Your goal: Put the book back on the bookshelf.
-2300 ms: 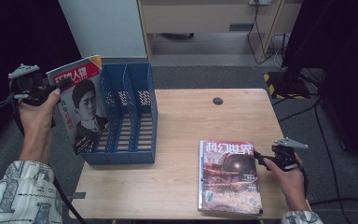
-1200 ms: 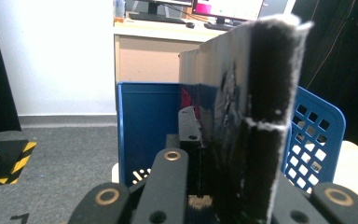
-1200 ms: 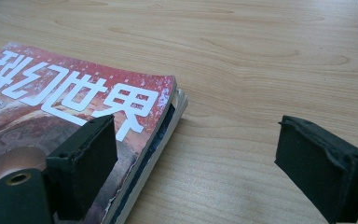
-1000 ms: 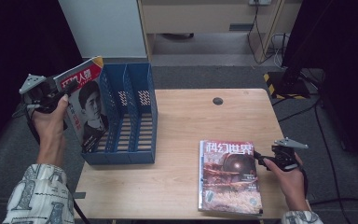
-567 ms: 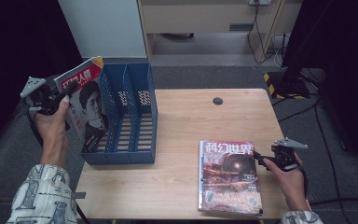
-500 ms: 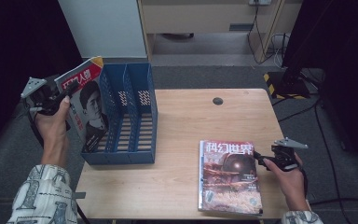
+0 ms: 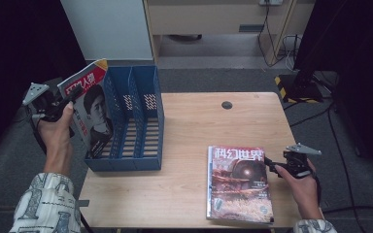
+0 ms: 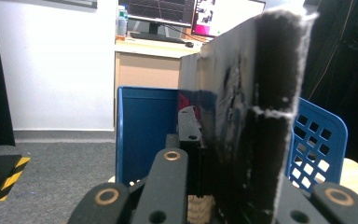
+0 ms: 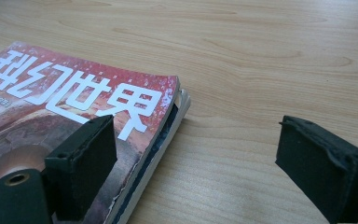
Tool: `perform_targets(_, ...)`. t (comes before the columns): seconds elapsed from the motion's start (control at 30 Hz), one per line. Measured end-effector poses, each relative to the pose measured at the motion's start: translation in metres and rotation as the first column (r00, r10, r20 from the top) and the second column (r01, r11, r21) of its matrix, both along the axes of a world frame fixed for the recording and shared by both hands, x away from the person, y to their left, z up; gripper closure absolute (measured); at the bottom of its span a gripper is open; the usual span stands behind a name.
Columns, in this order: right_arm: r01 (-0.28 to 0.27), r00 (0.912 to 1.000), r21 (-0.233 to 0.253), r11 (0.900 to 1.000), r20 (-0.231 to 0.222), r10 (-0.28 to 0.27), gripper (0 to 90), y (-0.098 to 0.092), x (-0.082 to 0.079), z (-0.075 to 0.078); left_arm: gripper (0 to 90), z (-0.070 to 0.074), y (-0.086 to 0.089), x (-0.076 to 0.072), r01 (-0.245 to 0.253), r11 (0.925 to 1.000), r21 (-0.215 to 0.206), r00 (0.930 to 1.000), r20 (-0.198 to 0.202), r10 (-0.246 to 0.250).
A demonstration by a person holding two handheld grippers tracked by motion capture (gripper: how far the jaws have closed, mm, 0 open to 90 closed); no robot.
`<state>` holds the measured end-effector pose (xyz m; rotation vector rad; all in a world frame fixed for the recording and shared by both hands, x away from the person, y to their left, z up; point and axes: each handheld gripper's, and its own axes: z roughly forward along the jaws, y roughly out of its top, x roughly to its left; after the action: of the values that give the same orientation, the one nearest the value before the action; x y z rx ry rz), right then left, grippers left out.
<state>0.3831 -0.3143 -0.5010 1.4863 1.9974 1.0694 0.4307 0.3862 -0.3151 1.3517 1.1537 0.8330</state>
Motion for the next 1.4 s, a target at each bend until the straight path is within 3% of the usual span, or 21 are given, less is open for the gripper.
perform_targets(0.3, -0.004, 1.0, -0.001, 1.0, 0.004, 0.004, 12.3, 0.001, 0.0, 0.0, 86.1, -0.002, 0.001, 0.001, 0.014, 0.9999, -0.008, 0.9997, 0.022, -0.013)
perform_targets(0.53, -0.006, 1.0, 0.001, 1.0, 0.005, 0.006, 12.2, 0.001, 0.0, 0.0, 86.0, -0.007, 0.002, 0.003, -0.01, 0.9994, -0.035, 0.9992, 0.04, 0.011)
perform_targets(0.7, -0.005, 1.0, 0.003, 1.0, 0.003, 0.005, 12.2, 0.0, 0.0, 0.0, 85.8, -0.005, 0.0, 0.002, 0.001, 0.9999, -0.013, 0.9993, 0.037, -0.001)
perform_targets(0.83, -0.005, 1.0, 0.004, 1.0, 0.006, 0.005, 12.2, 0.0, -0.001, 0.001, 85.7, -0.005, 0.0, 0.002, -0.003, 0.9994, -0.035, 0.9993, 0.036, 0.004)
perform_targets(1.13, -0.012, 0.9999, 0.002, 1.0, 0.007, 0.012, 12.2, 0.0, 0.0, 0.001, 85.5, -0.013, 0.004, 0.004, -0.019, 0.9991, -0.037, 0.9984, 0.052, 0.021)
perform_targets(1.4, -0.011, 0.9999, 0.005, 1.0, 0.004, 0.011, 12.2, 0.0, -0.001, 0.001, 85.0, -0.031, 0.003, -0.002, -0.018, 0.9997, -0.019, 0.9998, 0.002, 0.018)
